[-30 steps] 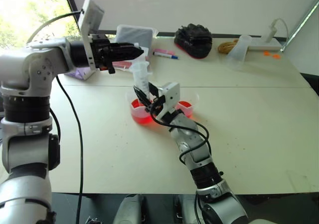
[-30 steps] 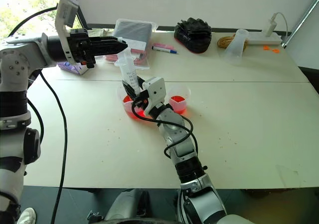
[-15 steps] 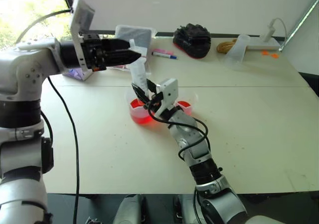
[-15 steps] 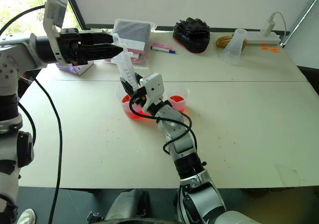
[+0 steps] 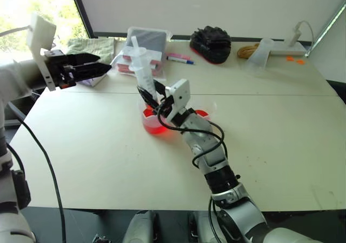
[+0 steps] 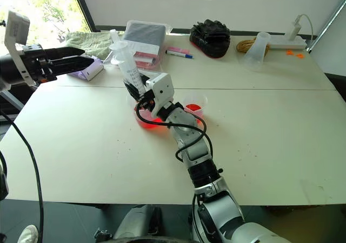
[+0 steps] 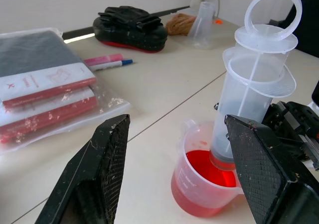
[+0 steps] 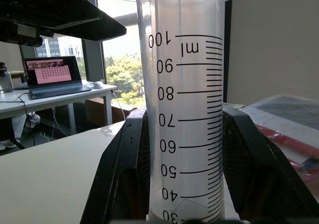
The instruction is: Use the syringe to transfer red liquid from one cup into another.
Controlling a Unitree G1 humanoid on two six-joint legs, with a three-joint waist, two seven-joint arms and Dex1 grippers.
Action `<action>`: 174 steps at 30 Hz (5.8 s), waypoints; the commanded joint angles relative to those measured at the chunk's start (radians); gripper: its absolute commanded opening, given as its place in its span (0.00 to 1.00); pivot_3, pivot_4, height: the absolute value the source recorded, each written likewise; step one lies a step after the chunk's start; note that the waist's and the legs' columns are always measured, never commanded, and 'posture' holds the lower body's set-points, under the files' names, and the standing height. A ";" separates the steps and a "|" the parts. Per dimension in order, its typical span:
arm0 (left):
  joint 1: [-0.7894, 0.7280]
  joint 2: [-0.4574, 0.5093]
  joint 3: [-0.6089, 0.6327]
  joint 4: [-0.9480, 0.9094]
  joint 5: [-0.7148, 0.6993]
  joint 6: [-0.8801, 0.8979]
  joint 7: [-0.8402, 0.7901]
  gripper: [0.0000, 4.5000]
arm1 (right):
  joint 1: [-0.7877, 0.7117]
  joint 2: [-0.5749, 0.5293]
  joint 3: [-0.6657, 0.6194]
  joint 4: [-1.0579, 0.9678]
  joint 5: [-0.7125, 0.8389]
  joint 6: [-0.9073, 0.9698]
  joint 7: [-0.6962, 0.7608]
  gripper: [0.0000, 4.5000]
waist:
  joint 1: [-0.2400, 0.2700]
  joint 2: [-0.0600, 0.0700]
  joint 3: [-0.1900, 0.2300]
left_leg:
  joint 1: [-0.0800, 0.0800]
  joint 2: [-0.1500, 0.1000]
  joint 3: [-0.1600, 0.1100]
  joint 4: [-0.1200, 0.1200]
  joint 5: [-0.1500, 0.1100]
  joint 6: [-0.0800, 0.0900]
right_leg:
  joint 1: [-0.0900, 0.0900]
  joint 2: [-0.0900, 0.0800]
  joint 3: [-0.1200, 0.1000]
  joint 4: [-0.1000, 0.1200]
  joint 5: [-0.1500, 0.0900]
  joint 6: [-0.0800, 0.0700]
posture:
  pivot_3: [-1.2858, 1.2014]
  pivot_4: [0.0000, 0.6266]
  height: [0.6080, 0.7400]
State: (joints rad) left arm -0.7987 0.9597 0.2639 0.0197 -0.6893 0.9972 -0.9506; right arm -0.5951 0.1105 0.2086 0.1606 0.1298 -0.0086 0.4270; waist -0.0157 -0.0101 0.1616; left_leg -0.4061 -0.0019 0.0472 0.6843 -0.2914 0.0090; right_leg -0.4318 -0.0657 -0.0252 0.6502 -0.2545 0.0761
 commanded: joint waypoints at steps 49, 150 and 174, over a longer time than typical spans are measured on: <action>-0.717 -0.627 -0.222 0.688 0.187 -0.360 -0.347 0.70 | 0.198 -0.179 -0.127 -0.528 -0.013 0.234 -0.289 0.30 | -0.003 -0.001 0.000 | -0.001 -0.001 0.001 0.000 -0.004 0.008 | -0.001 0.004 -0.001 -0.002 0.000 0.000 | 0.52 0.24 1.00; -0.480 -0.679 -0.283 0.468 0.227 -0.228 -0.283 0.69 | 0.201 -0.269 -0.206 -0.579 0.040 0.325 -0.224 0.30 | 0.000 -0.001 0.000 | -0.001 -0.001 0.001 0.001 -0.004 0.008 | 0.000 0.003 0.000 -0.001 0.000 0.000 | 0.52 0.24 1.00; -0.365 -0.313 -0.464 0.294 0.306 -0.255 -0.506 0.69 | 0.145 -0.330 -0.367 -0.709 0.194 0.508 -0.247 0.30 | 0.018 0.000 0.000 | -0.001 -0.001 0.000 0.002 -0.003 0.005 | 0.002 0.003 0.000 -0.001 0.000 0.000 | 0.52 0.24 1.00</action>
State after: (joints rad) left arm -1.1417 0.6446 -0.2116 0.3396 -0.3766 0.7516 -1.4405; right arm -0.4014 -0.2063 -0.1056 -0.4686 0.2843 0.4763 0.2017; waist 0.0025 -0.0105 0.1619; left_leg -0.4068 -0.0030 0.0476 0.6858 -0.2956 0.0168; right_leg -0.4301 -0.0628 -0.0254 0.6497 -0.2547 0.0765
